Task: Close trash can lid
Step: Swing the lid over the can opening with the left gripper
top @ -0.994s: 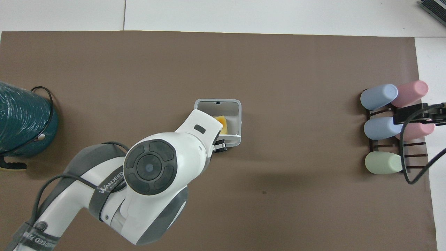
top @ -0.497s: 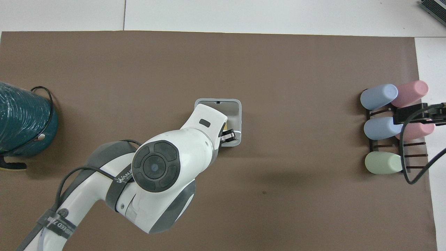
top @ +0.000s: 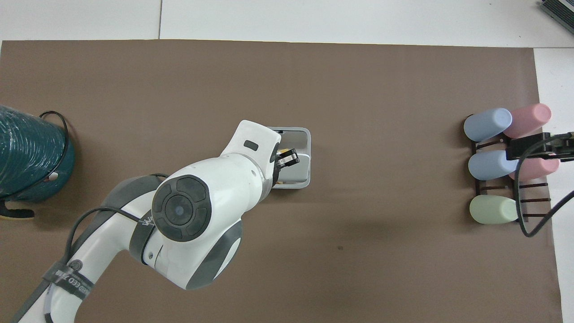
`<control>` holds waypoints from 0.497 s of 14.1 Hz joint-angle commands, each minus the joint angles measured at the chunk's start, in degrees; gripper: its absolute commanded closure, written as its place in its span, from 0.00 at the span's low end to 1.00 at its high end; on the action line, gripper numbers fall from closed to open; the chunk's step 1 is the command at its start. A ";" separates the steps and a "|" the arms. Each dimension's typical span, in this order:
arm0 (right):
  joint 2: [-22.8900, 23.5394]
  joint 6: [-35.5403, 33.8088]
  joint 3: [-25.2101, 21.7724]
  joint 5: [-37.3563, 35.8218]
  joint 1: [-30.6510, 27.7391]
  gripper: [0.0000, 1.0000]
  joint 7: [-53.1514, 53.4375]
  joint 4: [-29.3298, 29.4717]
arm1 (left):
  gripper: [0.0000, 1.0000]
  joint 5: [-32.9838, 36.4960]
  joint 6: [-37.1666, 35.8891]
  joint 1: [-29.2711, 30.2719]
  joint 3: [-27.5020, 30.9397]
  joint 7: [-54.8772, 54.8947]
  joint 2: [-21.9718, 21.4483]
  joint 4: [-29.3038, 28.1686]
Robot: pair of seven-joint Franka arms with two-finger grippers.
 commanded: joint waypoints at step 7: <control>-1.18 -0.38 -0.12 0.32 0.27 0.00 0.65 -1.17 | 1.00 -2.21 4.32 0.94 -0.21 0.06 2.46 0.10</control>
